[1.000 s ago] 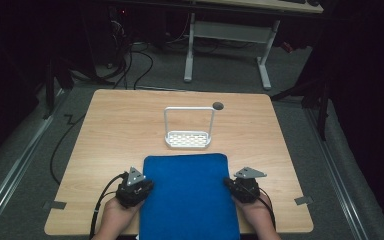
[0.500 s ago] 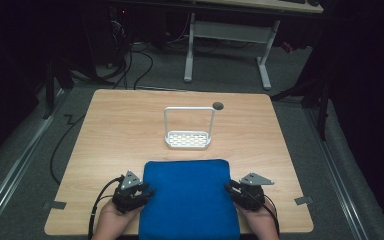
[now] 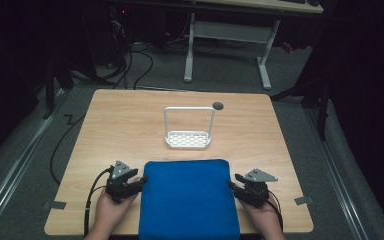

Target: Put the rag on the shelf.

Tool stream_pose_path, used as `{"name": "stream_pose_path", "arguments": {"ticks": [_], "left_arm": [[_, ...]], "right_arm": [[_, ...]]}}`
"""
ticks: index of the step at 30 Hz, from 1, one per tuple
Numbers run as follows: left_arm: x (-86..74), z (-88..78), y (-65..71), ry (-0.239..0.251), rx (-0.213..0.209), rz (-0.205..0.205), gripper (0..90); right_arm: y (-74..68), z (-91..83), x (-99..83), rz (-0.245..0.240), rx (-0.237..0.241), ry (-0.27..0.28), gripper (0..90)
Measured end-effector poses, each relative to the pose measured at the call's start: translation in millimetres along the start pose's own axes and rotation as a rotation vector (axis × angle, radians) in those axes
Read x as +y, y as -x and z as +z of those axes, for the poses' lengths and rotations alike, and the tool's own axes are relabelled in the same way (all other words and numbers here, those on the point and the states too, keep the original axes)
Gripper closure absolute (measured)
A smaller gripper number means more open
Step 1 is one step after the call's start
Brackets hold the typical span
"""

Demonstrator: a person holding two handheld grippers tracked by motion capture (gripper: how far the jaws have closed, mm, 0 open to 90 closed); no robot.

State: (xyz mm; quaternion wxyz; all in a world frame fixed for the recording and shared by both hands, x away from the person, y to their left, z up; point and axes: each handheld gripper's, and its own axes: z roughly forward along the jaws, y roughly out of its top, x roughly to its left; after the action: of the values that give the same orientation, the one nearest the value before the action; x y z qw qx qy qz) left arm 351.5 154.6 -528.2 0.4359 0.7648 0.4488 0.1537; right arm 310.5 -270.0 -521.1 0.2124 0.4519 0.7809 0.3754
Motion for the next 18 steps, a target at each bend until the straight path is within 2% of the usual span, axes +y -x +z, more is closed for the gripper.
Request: {"name": "stream_pose_path", "arguments": {"ticks": [1, 3, 5, 6, 7, 10, 11, 15, 17, 18], "left_arm": [[3.5, 3.6, -4.8, -0.005, 0.018, -0.020, 49.2], [6.1, 5.4, -6.8, -0.018, 0.034, -0.021, 48.2], [13.5, 9.8, -13.7, -0.003, 0.037, -0.046, 49.2], [13.5, 9.8, -13.7, -0.003, 0.037, -0.046, 49.6], [20.0, 14.3, -17.1, -0.003, 0.050, -0.049, 49.5], [25.8, 22.0, -18.9, -0.018, 0.054, -0.049, 50.2], [29.4, 31.0, -19.7, -0.040, 0.052, -0.052, 50.1], [29.4, 43.6, -18.6, -0.072, 0.038, -0.073, 52.7], [28.7, 45.5, -16.4, -0.072, 0.054, -0.056, 55.5], [29.0, 45.8, -16.4, -0.072, 0.046, -0.057, 56.7]], "right_arm": [[0.5, 0.5, 0.9, -0.009, 0.001, 0.000, 54.2], [0.8, 1.0, 0.9, -0.015, 0.003, -0.004, 53.8], [2.1, 2.0, 0.7, -0.017, 0.002, -0.028, 52.9], [2.1, 2.0, 0.7, -0.017, 0.002, -0.028, 52.9], [3.5, 1.5, 0.9, -0.014, -0.004, -0.025, 52.0], [4.3, 1.2, 1.0, 0.001, -0.014, -0.023, 49.8], [5.6, 1.6, 1.1, 0.010, -0.016, -0.019, 47.7], [6.0, 1.7, 1.3, 0.022, -0.015, -0.017, 45.2], [6.1, 0.9, 1.0, 0.019, -0.020, -0.008, 44.8], [6.4, 0.5, 1.0, 0.022, -0.020, -0.003, 44.7]]}}
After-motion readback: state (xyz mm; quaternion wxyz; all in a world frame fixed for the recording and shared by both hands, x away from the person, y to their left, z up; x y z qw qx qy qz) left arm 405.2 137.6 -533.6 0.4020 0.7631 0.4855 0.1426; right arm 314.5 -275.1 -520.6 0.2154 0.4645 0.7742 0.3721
